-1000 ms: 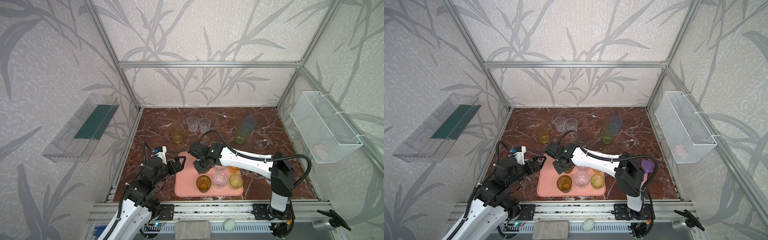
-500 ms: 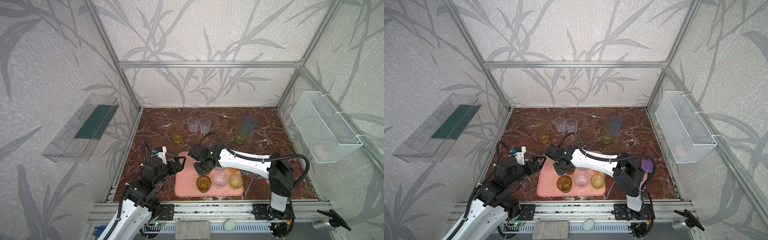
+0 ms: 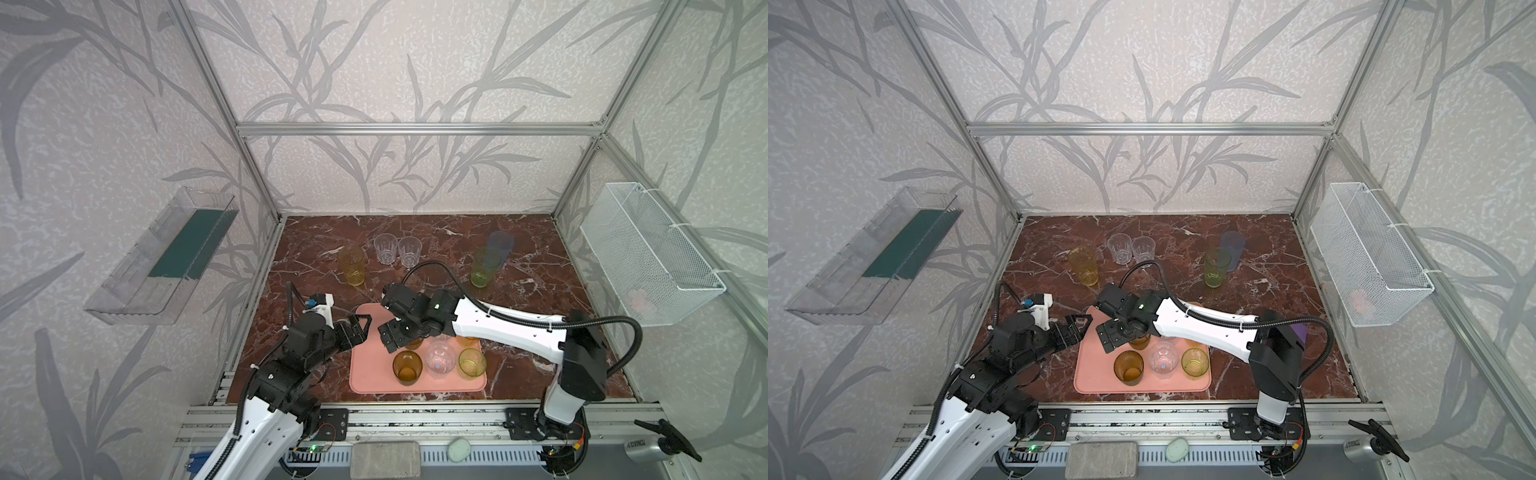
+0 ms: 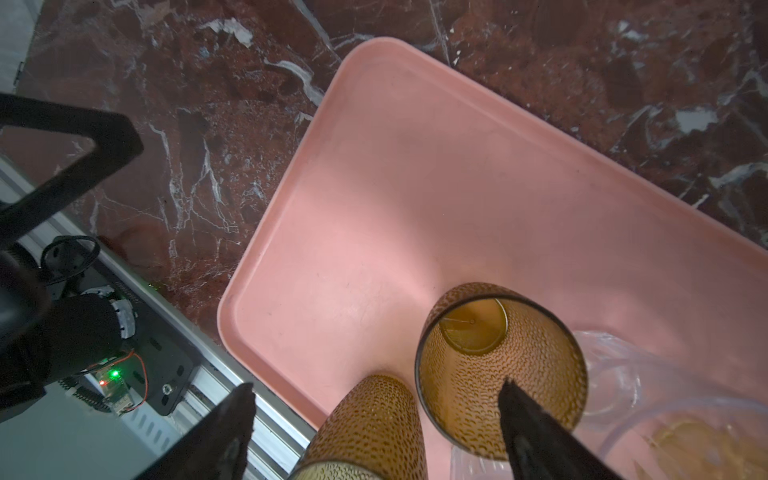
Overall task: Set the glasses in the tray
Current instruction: 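Lower the gold tumbler onto the tray beside the other gold tumbler and release, then withdraw the right gripper to the tray edge while the left arm reaches toward clear tumblers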
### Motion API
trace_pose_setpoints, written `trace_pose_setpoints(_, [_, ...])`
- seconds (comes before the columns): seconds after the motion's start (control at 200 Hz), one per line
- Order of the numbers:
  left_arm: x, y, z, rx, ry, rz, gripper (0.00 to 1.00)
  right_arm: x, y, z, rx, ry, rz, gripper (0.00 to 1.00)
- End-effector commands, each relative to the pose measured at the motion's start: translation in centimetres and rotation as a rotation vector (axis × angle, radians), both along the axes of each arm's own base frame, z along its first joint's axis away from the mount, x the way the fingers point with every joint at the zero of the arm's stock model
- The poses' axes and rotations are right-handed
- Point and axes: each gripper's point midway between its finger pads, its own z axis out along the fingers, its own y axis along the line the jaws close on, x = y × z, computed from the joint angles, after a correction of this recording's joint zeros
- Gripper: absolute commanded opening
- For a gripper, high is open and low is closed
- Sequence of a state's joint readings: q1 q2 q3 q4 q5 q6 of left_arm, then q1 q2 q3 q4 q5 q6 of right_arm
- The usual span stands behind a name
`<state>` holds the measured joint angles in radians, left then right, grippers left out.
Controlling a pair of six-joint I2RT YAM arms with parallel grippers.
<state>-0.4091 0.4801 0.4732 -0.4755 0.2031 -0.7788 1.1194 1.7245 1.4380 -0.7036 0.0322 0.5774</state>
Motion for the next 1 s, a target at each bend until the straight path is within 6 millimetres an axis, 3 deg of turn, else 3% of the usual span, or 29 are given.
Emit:
trace_pose_setpoints(0.0, [0.3, 0.2, 1.4, 0.013, -0.02, 0.006, 0.99, 0.2, -1.0, 2.7, 0.06, -0.073, -0.023, 0.95])
trace_pose_setpoints(0.095, [0.7, -0.1, 1.6, 0.003, -0.017, 0.008, 0.99, 0.3, -2.1, 3.7, 0.087, -0.112, -0.04, 1.0])
trace_pose_setpoints(0.315, [2.0, -1.7, 2.1, -0.013, 0.012, -0.045, 0.96, 0.3, -4.8, 5.7, 0.201, -0.211, -0.062, 0.99])
trace_pose_setpoints(0.42, [2.8, -2.2, 2.1, -0.015, 0.047, -0.048, 0.99, 0.3, -6.2, 6.1, 0.251, -0.23, -0.068, 0.99])
trace_pose_setpoints(0.56, [4.4, -2.7, 2.4, -0.025, 0.046, -0.029, 0.99, 0.3, -8.2, 5.7, 0.296, -0.231, -0.077, 0.99])
trace_pose_setpoints(0.665, [5.5, -3.2, 2.7, -0.02, 0.052, -0.028, 0.99, 1.5, -10.4, 5.0, 0.325, -0.23, -0.127, 0.99])
trace_pose_setpoints(0.995, [8.9, -6.1, 3.7, 0.037, 0.063, -0.063, 0.99, 1.7, -13.4, 4.3, 0.416, -0.256, -0.161, 0.99])
